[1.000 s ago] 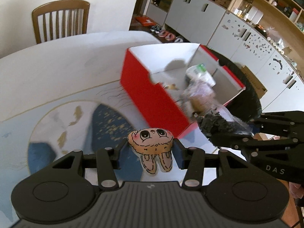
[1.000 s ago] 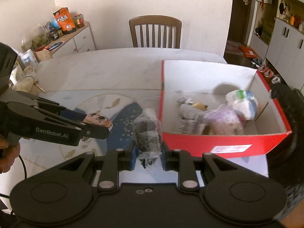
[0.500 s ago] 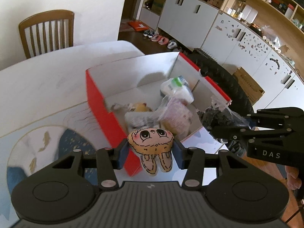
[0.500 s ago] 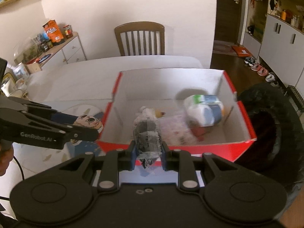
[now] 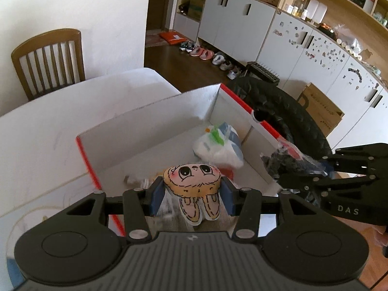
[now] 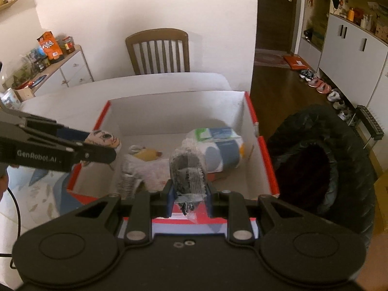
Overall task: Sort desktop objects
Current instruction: 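Lift and carry the keychain and dark pouch over the red box, then lower the keychain and pouch into the box and open both tools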
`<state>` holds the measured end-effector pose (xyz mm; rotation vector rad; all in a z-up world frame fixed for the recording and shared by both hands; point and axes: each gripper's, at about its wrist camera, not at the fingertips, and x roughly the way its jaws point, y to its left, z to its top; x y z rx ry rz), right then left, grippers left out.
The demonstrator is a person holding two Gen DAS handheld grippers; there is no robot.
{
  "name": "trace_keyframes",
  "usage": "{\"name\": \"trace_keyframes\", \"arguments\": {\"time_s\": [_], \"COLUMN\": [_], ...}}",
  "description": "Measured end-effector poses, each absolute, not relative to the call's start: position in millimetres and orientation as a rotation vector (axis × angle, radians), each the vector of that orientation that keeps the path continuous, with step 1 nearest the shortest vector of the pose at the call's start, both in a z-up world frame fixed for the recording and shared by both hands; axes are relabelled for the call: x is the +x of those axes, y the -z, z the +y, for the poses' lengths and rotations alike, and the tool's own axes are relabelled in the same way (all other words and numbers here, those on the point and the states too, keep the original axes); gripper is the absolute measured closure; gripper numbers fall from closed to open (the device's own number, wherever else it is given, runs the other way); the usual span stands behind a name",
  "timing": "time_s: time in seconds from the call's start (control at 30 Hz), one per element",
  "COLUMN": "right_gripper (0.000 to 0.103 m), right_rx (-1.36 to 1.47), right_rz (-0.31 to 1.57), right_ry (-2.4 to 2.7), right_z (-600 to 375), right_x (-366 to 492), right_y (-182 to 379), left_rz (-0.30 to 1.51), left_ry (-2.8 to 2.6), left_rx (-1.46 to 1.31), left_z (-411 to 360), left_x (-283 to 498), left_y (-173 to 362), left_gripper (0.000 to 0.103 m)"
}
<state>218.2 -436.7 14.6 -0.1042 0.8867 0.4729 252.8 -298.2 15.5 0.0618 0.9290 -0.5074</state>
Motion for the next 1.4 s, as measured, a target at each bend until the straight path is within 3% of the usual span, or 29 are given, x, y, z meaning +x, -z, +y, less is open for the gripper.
{"name": "trace_keyframes", "arguments": {"time_s": [0.93,1.4], "right_gripper": [0.084,0.069], "right_rx": [-0.185,-0.173], "right_rz": [1.056,1.029], "right_ry": [-0.457,-0.465], "right_z": [-436,-438], "right_x": [284,280], "right_y": [44,42], "left_rz": [1.129,1.191], "left_ry": [0.427,0.413], "left_rx": [0.254,0.225], "left_z": [-349,-345], "left_x": [356,364], "left_y": [67,84], "left_gripper": [0.055,0.053]}}
